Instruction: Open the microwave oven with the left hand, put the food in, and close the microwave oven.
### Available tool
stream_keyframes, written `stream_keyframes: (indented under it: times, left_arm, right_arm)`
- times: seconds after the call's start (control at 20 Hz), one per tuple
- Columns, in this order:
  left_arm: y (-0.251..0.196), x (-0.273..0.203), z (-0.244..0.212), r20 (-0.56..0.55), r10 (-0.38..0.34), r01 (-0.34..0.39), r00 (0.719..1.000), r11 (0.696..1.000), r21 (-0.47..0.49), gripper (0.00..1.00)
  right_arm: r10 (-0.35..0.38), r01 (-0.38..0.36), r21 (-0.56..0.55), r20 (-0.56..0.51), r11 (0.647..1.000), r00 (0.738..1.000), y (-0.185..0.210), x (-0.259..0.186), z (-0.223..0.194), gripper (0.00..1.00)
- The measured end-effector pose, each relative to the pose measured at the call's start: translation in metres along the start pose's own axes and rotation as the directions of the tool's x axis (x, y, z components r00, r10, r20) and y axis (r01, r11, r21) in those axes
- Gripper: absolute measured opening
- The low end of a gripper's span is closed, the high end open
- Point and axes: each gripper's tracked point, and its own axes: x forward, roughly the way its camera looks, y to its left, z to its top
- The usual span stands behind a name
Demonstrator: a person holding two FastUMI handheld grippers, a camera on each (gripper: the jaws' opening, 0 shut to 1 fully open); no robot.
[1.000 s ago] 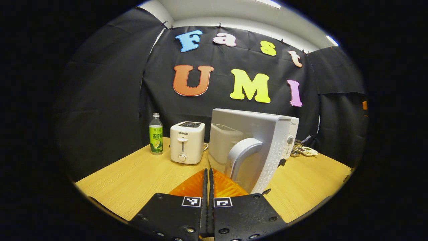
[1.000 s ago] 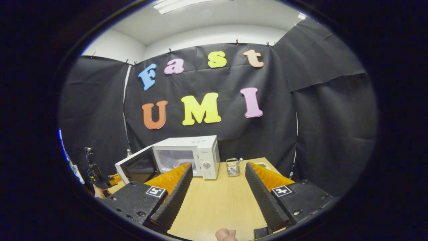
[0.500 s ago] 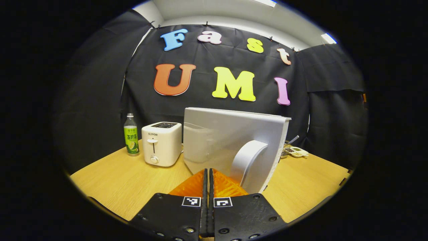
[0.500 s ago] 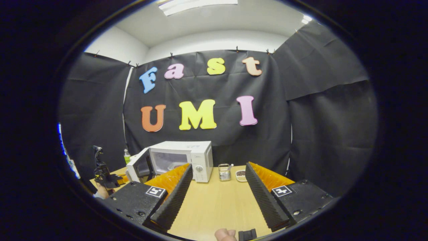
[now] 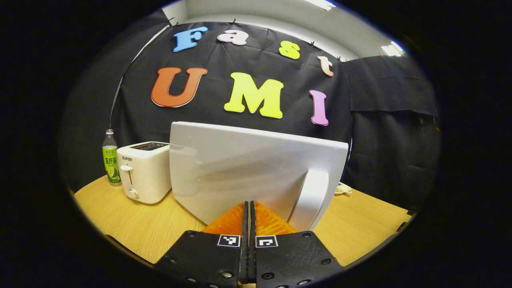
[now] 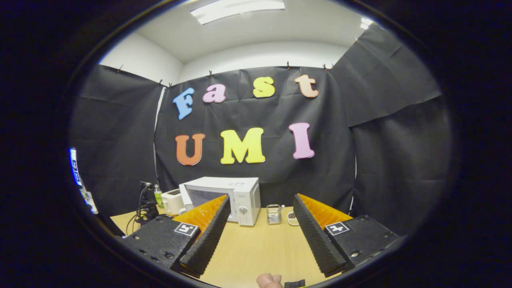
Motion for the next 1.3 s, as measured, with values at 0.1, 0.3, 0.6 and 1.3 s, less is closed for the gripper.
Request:
stream_keyframes:
  times: [0.1, 0.3, 0.6, 1.3]
  left_arm:
    - [-0.010, 0.018, -0.002, -0.010, -0.017, 0.017, 1.000, 1.000, 0.002, 0.00]
    - [-0.030, 0.045, 0.003, -0.008, -0.036, 0.036, 0.999, 0.999, -0.019, 0.00]
    - [-0.047, 0.093, 0.004, -0.033, -0.008, 0.006, 0.999, 0.998, -0.065, 0.00]
    - [-0.060, 0.179, -0.020, -0.165, 0.045, -0.057, 0.985, 0.996, -0.071, 0.01]
  right_arm:
    - [0.005, -0.005, 0.011, -0.010, 1.000, 1.000, -0.004, 0.005, -0.004, 1.00]
    - [-0.001, 0.002, 0.022, -0.037, 1.000, 0.999, -0.017, 0.017, -0.015, 1.00]
    - [-0.013, 0.014, 0.017, -0.068, 1.000, 0.998, -0.038, 0.033, -0.026, 0.91]
    - [-0.052, 0.058, 0.093, -0.065, 0.994, 0.997, -0.085, 0.031, -0.033, 0.91]
